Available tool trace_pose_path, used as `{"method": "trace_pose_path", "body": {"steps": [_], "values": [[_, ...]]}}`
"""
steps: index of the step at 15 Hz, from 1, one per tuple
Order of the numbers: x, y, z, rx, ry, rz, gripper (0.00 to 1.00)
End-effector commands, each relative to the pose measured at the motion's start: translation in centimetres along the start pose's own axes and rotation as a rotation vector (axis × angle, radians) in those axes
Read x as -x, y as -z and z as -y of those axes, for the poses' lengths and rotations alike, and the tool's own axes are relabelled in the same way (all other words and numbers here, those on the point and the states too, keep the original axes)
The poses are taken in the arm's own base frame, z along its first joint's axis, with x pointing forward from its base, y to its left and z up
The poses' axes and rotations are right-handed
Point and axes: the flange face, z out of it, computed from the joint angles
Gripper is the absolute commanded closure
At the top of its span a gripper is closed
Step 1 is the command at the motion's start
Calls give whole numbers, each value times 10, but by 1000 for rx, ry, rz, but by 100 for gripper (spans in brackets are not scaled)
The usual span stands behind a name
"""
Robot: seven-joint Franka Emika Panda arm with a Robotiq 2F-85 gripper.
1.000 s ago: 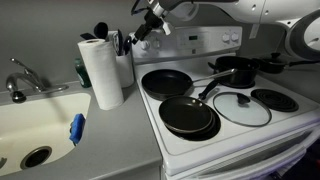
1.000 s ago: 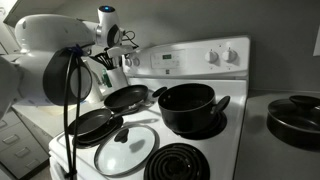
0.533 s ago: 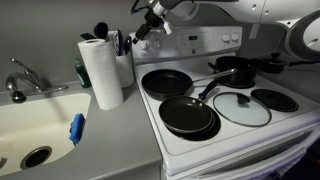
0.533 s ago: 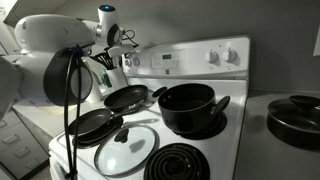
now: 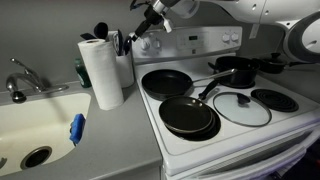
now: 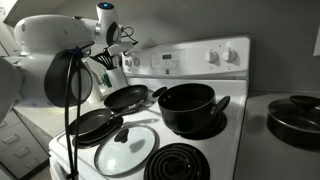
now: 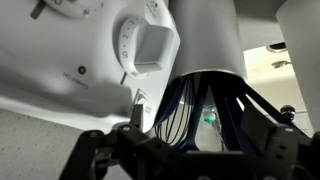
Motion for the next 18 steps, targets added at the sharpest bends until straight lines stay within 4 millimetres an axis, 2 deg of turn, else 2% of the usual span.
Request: {"method": "trace_pose_path", "body": {"steps": [1,5,7,11,12,15,18], "values": [[-3,4,0,6,18,-1,0],[-24,24,12,32,-18,-3,0],[-35,44,18,18,-96,29,0],[-44,85,26,76,-269,203,0],[-40,94,21,96,-302,241,0],[-37,122,22,154,-418,344,0],[-28,137,27,165,-516,456,0]]}}
